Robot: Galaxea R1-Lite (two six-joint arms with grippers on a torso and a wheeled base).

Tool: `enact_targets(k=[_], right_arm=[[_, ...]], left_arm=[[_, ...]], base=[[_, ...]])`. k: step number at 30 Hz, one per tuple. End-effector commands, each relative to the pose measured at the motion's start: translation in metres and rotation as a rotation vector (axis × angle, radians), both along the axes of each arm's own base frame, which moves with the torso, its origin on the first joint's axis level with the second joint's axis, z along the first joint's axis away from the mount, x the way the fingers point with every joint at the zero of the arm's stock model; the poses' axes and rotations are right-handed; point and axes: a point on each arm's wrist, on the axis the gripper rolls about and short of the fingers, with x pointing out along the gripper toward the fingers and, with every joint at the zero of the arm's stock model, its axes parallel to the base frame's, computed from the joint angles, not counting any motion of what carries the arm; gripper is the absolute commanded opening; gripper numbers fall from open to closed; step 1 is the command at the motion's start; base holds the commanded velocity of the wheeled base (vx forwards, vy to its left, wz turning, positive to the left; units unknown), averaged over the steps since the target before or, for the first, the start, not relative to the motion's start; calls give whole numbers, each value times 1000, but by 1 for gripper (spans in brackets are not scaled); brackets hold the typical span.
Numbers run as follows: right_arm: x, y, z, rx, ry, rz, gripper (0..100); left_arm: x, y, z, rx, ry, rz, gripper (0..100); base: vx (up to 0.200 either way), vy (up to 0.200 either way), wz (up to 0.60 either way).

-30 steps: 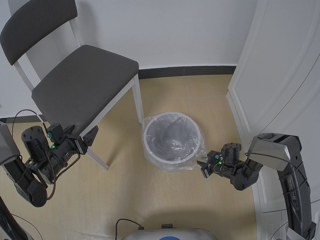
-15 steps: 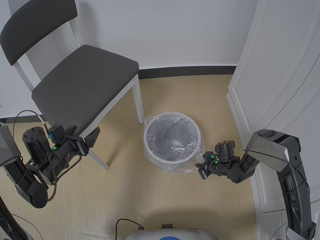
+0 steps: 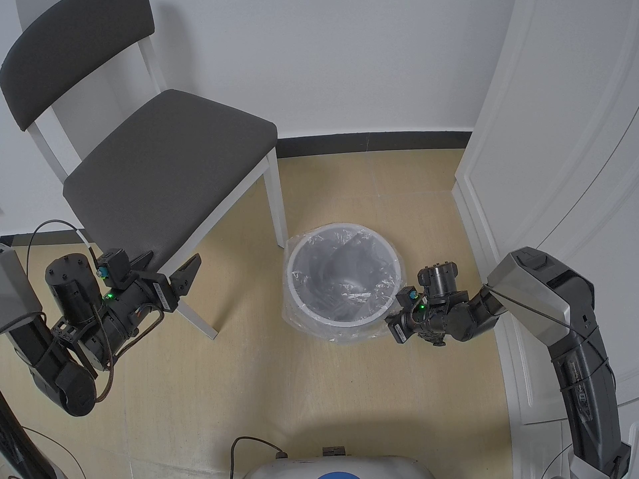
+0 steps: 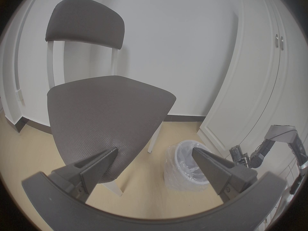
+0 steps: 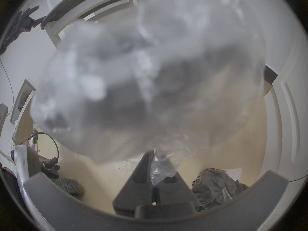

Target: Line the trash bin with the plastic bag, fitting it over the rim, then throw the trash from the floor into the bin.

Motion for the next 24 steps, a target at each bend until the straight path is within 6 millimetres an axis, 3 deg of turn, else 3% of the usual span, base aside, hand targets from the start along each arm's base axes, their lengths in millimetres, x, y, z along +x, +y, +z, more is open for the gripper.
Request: enact_targets(k=[1,6,24], right_arm=[[12,5,4,-1,6,2,0],[27,4,-19,-15,-5,-6,0],[31,7,-13,21,-64,-5,0]], left_arm=[[0,0,-2,1,7,-2,100],[-1,0,-1,0,5,-2,100],[-1,-1,-1,1,7,-4,100]], base=[[0,0,0],[0,0,0],[0,0,0]])
